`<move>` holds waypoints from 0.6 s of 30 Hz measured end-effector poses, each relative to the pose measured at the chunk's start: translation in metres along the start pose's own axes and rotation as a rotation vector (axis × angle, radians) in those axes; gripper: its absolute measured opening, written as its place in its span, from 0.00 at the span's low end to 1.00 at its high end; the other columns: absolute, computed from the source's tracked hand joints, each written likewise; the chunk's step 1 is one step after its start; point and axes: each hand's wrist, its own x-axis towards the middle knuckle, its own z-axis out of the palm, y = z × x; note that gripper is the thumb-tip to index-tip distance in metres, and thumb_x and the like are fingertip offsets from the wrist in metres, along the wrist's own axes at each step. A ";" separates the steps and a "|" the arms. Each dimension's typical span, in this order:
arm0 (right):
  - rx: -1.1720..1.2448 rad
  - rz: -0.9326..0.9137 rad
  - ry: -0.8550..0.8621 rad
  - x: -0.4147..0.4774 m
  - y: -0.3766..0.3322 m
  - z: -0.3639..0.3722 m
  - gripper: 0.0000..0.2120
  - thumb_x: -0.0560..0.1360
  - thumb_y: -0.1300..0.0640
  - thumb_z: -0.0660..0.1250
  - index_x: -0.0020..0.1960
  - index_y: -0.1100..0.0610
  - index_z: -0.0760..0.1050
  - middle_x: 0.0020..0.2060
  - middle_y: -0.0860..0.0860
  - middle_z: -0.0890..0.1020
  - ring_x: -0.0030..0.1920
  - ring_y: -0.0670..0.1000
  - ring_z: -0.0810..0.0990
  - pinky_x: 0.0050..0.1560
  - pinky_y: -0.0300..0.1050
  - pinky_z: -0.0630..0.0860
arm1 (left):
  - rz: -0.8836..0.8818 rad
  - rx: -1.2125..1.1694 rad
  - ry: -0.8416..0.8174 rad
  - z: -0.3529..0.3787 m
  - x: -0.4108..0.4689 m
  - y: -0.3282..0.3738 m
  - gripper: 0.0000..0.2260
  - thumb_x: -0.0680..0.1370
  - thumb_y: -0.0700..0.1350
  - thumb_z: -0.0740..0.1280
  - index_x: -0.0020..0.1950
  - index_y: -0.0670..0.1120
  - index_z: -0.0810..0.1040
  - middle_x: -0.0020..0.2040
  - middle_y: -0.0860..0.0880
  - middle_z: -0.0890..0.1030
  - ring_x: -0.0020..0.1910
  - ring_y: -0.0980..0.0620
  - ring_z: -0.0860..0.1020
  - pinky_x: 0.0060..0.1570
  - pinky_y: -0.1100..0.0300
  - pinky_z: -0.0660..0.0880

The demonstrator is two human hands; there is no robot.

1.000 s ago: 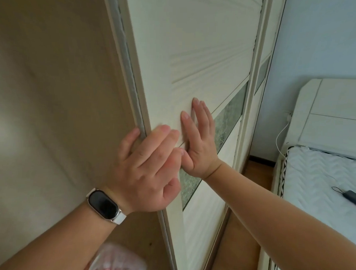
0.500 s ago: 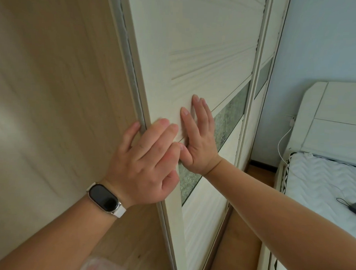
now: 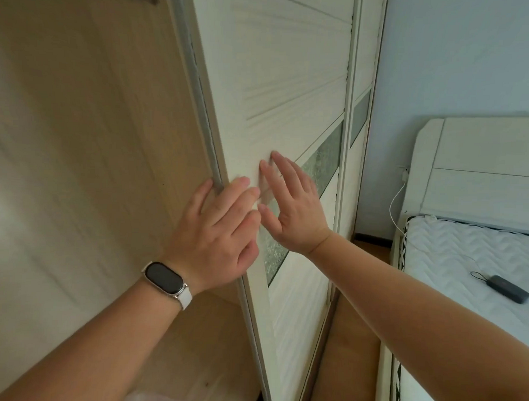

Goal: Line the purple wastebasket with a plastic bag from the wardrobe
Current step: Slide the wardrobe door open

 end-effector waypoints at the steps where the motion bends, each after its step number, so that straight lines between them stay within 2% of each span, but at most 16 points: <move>1: -0.024 0.015 -0.029 -0.005 -0.004 -0.006 0.27 0.81 0.42 0.54 0.74 0.58 0.66 0.72 0.59 0.69 0.71 0.61 0.68 0.68 0.59 0.67 | 0.016 -0.021 -0.031 -0.003 -0.006 0.001 0.10 0.74 0.45 0.65 0.50 0.42 0.82 0.61 0.42 0.81 0.69 0.44 0.69 0.65 0.41 0.66; 6: -0.088 0.042 -0.161 -0.036 -0.031 -0.040 0.26 0.81 0.42 0.55 0.70 0.57 0.72 0.69 0.56 0.74 0.68 0.59 0.71 0.67 0.55 0.68 | 0.027 -0.210 -0.181 -0.025 -0.052 0.014 0.14 0.75 0.45 0.66 0.59 0.43 0.81 0.68 0.42 0.76 0.71 0.42 0.70 0.68 0.42 0.67; 14: -0.113 -0.084 -0.377 -0.094 -0.098 -0.064 0.21 0.78 0.46 0.61 0.65 0.58 0.76 0.64 0.56 0.77 0.64 0.58 0.75 0.63 0.53 0.69 | -0.274 -0.317 -0.420 -0.068 -0.151 0.026 0.18 0.78 0.51 0.64 0.64 0.44 0.79 0.68 0.44 0.76 0.70 0.42 0.71 0.66 0.42 0.69; 18: -0.082 -0.118 -0.525 -0.119 -0.140 -0.055 0.22 0.78 0.43 0.61 0.65 0.57 0.75 0.65 0.56 0.77 0.64 0.59 0.75 0.63 0.55 0.71 | -0.415 -0.342 -0.502 -0.091 -0.205 0.033 0.19 0.78 0.52 0.62 0.64 0.44 0.79 0.67 0.44 0.77 0.69 0.42 0.72 0.63 0.43 0.72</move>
